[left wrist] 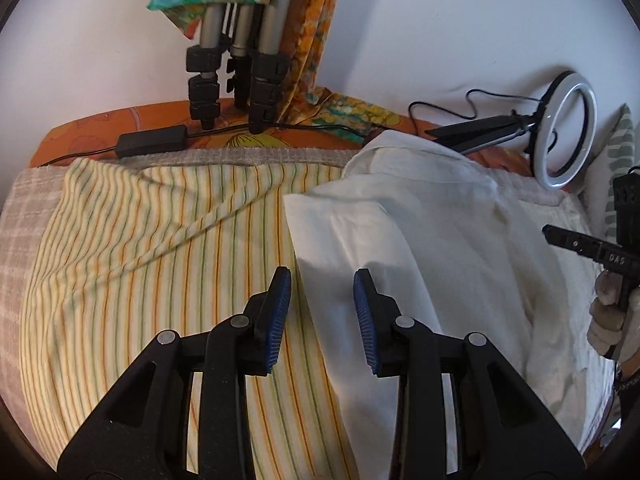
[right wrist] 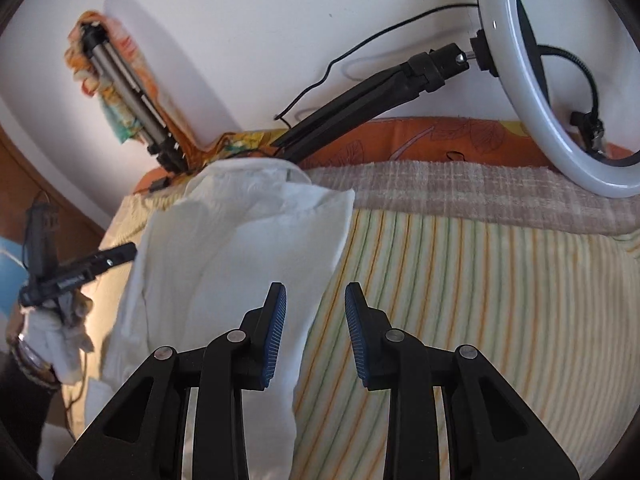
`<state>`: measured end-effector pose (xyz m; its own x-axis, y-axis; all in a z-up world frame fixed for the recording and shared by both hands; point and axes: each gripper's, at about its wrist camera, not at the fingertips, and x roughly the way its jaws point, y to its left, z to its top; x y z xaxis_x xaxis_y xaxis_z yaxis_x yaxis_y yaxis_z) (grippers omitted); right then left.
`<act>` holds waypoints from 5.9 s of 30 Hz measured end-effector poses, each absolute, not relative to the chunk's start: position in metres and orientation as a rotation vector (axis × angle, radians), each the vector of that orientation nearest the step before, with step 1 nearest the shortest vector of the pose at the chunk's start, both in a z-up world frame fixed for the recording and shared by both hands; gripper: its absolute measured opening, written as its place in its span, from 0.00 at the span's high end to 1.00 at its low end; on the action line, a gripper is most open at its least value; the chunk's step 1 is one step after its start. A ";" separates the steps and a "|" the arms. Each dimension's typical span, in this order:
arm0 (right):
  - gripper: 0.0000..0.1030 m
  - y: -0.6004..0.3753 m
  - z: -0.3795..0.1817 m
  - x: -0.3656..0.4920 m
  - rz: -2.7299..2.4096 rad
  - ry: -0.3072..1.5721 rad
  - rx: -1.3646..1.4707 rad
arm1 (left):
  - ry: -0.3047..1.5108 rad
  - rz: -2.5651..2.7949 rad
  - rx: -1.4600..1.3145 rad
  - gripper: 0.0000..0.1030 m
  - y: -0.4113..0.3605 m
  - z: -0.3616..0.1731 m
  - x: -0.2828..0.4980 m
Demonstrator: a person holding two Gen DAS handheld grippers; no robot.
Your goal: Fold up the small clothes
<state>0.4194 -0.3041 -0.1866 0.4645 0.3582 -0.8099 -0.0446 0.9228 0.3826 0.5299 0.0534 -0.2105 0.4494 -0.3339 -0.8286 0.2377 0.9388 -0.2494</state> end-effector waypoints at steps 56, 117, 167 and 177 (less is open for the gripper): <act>1.00 -0.300 -0.066 0.281 0.348 0.742 0.305 | 0.693 -0.377 -0.038 1.00 0.022 -0.078 0.347; 0.97 -0.284 -0.186 0.125 0.368 1.089 0.565 | 1.076 -0.418 -0.327 0.99 0.085 -0.179 0.203; 0.86 -0.263 -0.183 0.284 0.384 1.058 0.175 | 0.947 -0.390 -0.190 0.99 0.046 -0.180 0.350; 0.86 -0.262 -0.188 0.279 0.274 1.080 0.058 | 0.931 -0.253 -0.063 0.99 0.065 -0.176 0.348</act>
